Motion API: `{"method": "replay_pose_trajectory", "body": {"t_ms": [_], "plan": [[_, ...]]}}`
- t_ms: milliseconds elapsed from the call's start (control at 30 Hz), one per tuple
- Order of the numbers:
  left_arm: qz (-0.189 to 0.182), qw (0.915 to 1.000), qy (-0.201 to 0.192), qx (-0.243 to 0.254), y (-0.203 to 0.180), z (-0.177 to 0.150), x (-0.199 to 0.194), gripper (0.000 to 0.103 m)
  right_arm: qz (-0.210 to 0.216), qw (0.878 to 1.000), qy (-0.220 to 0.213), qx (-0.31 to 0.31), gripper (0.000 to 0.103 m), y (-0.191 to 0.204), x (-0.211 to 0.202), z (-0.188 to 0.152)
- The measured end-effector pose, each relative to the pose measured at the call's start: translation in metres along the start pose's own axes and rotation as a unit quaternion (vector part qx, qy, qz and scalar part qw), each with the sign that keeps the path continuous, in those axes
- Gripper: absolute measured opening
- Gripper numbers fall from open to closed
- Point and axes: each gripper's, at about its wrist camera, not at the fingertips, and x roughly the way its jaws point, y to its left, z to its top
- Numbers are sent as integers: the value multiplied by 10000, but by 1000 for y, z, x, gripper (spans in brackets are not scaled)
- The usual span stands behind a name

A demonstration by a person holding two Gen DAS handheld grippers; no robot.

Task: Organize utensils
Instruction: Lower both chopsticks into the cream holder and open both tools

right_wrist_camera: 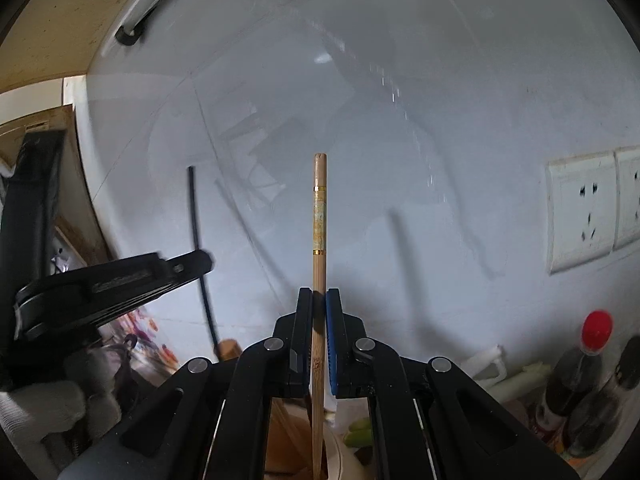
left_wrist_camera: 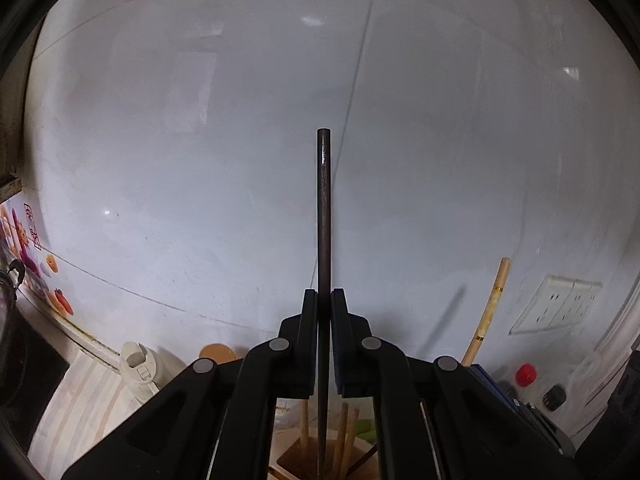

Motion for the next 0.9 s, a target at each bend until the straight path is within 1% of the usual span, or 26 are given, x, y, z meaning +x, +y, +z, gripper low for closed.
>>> {"method": "replay_pose_trajectory", "body": {"t_ms": [133,300,433,500,533,567,600,633,667,700,733,767,800,833,867,900], "plan": [[28,9999,120,89,6,-7,6,4,49,9999,138,-21,6,-1,3,-13],[86,9994,298,173,13,-8,7,4,126,9992,378,-82,7,2,5,-18],[193,9986,461,187,10,-2,-3,13,182,9978,622,-139,7,10,0,-22],[356,9980,498,146,8,4,-16,30,160,9968,761,-162,13,10,-6,-20],[474,9976,500,113,8,5,-21,61,174,9966,794,-142,25,3,-12,-17],[645,9968,470,52,9,7,-30,90,149,9963,843,-129,42,1,-20,-13],[765,9963,403,-10,12,9,-41,96,151,9959,883,-115,50,1,-23,-9],[831,9959,353,-31,13,9,-49,97,113,9958,907,-103,63,1,-31,-4],[961,9947,346,-69,14,9,-62,98,44,9956,930,-120,66,0,-37,-1],[1042,9938,383,-97,17,9,-71,101,-24,9952,961,-160,66,-1,-45,4],[1169,9921,456,-77,17,5,-80,103,-203,9940,1053,-212,66,0,-52,7],[1277,9905,504,-60,17,1,-86,103,-300,9926,1155,-219,66,-1,-57,10],[1468,9872,614,-87,18,-8,-95,103,-332,9914,1252,-174,66,-5,-66,12],[1522,9860,675,-112,19,-17,-99,103,-537,9880,1436,-173,66,-7,-72,11],[1611,9836,798,-165,21,-30,-107,103,-639,9850,1594,-172,66,-8,-76,9],[1666,9817,898,-192,21,-38,-110,103,-613,9829,1734,-119,66,-12,-83,5]]}}
